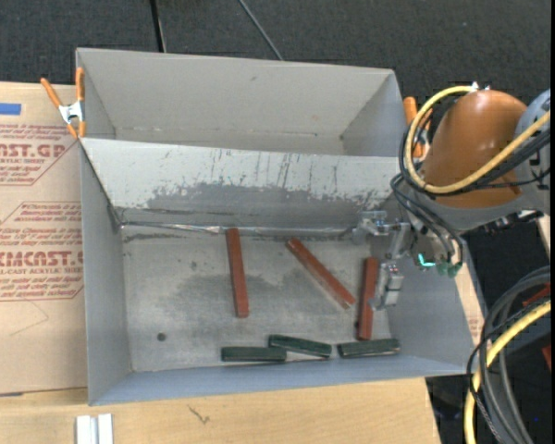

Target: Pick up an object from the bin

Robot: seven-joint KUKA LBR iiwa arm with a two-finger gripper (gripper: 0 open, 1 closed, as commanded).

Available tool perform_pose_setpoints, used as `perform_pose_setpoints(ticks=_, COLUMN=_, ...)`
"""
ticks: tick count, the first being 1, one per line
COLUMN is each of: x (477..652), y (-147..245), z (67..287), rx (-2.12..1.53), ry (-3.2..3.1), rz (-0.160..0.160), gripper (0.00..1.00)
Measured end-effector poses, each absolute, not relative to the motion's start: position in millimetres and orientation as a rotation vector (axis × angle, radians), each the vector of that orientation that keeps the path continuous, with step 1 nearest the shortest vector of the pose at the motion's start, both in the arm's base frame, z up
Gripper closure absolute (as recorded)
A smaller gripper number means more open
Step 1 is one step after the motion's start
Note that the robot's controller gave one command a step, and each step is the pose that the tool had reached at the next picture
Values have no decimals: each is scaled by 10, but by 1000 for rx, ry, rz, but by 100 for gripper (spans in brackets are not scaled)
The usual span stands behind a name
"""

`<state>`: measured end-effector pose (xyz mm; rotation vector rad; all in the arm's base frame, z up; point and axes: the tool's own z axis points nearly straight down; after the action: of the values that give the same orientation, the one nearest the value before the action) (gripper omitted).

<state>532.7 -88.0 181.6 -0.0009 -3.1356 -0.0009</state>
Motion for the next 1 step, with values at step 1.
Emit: perform_pose_setpoints(ticks=1, x=5346, y=-878, z=1856, rx=1, ry=-3143, rz=1, gripper=0)
